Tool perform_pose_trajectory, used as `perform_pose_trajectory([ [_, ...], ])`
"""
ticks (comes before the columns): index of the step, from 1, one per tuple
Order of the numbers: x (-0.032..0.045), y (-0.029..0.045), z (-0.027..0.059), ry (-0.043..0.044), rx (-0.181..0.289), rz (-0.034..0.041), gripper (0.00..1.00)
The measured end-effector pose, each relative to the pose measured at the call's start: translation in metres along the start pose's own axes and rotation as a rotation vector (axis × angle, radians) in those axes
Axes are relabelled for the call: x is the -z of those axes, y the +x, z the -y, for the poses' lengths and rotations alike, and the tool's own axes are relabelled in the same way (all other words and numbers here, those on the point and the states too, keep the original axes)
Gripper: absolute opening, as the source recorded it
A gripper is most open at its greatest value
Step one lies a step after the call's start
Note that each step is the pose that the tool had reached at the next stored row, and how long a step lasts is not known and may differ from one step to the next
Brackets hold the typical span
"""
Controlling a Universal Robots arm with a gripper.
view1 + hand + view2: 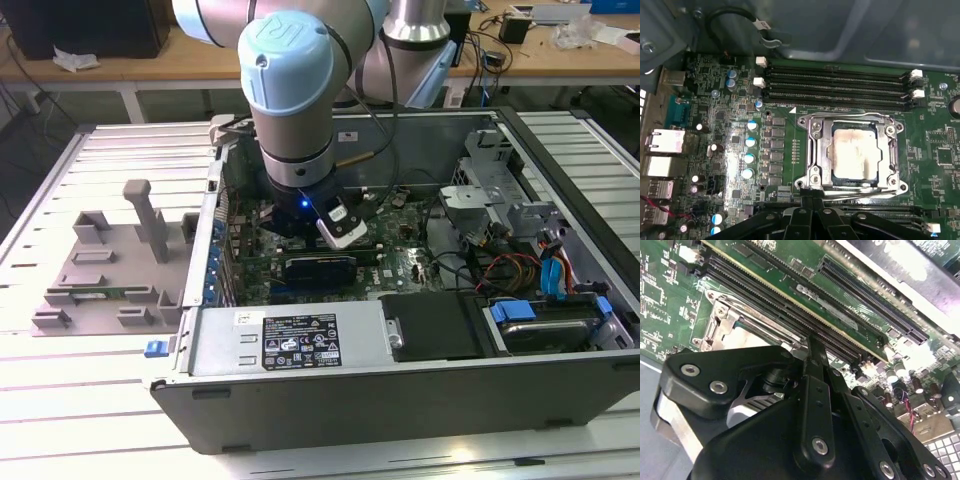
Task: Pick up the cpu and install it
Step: 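Install the second cpu locking lever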
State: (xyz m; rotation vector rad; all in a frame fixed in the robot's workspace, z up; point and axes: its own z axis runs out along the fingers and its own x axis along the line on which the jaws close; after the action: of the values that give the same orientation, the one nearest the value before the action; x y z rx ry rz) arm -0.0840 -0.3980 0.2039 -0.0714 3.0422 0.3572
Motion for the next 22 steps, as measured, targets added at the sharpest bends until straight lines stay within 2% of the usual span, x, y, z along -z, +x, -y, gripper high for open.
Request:
perform_pose_trajectory([
  [1, -0.0002, 0.0000, 0.0001, -0.0055, 0.000, 0.0003, 0.11],
  [5, -0.0009, 0.0007, 0.0006, -0.0174, -0.001, 0.0013, 0.11],
  [9, -0.0023, 0.0052, 0.0010, -0.0195, -0.001, 0.0044, 0.11],
  [12, -0.0034, 0.0080, 0.0012, -0.0257, 0.000, 0.0074, 0.11],
  [14, -0.0046, 0.0094, 0.0009, -0.0369, -0.001, 0.0095, 0.11],
  [15, -0.0054, 0.0096, 0.0000, -0.0455, -0.001, 0.0108, 0.11],
  [22, -0.0085, 0.0093, -0.0029, -0.0481, -0.003, 0.0111, 0.11],
])
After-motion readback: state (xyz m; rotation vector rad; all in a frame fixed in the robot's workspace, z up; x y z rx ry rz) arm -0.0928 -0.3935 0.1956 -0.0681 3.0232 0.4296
